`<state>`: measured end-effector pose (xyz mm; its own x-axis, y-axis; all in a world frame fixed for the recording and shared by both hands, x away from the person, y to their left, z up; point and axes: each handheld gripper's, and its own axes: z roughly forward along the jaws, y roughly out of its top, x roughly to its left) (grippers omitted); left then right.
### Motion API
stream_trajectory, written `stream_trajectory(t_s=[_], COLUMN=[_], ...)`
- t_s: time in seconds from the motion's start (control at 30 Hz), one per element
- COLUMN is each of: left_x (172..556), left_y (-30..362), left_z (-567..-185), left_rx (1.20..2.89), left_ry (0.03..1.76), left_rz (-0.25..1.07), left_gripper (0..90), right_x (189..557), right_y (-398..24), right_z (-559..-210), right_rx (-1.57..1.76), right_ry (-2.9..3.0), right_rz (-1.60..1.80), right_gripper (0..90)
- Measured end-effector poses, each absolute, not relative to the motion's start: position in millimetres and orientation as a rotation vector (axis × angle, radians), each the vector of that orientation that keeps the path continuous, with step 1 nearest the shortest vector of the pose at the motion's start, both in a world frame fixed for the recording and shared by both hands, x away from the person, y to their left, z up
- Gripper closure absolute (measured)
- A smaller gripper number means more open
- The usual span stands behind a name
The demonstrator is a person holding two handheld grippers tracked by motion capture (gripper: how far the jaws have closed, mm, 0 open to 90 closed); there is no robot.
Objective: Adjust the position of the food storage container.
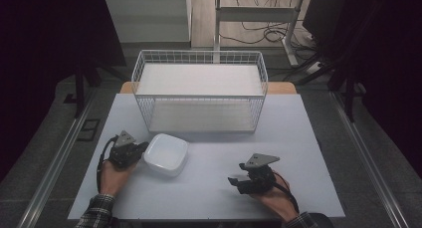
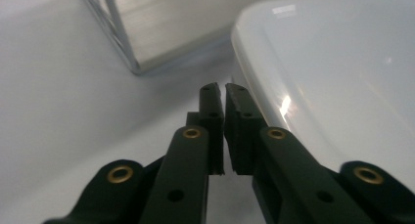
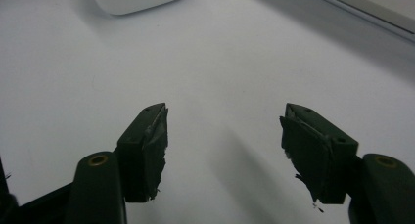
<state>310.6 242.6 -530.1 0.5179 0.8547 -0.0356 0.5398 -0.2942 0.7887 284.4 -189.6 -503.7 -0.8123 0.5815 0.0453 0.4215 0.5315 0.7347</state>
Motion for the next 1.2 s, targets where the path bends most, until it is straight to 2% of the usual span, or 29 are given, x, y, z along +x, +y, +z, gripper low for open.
stream_trajectory(t_s=[0.23,0.43,1.0,1.2], left_x=[307,303,289,283], left_y=[235,214,155,136], left_z=[-529,-528,-523,-522], left_rx=[1.985,2.034,2.128,2.153], left_ry=[1.118,1.062,0.920,0.860], left_rz=[0.456,0.422,0.350,0.309], left_gripper=[89.4,89.5,89.4,89.4], right_x=[289,294,314,317], right_y=[-189,-182,-174,-177], right_z=[-502,-503,-510,-507], right_rx=[0.851,0.824,0.902,0.913], right_ry=[2.620,2.628,2.628,2.619], right_rz=[1.139,1.116,1.164,1.155], right_gripper=[44.7,53.2,62.2,75.0])
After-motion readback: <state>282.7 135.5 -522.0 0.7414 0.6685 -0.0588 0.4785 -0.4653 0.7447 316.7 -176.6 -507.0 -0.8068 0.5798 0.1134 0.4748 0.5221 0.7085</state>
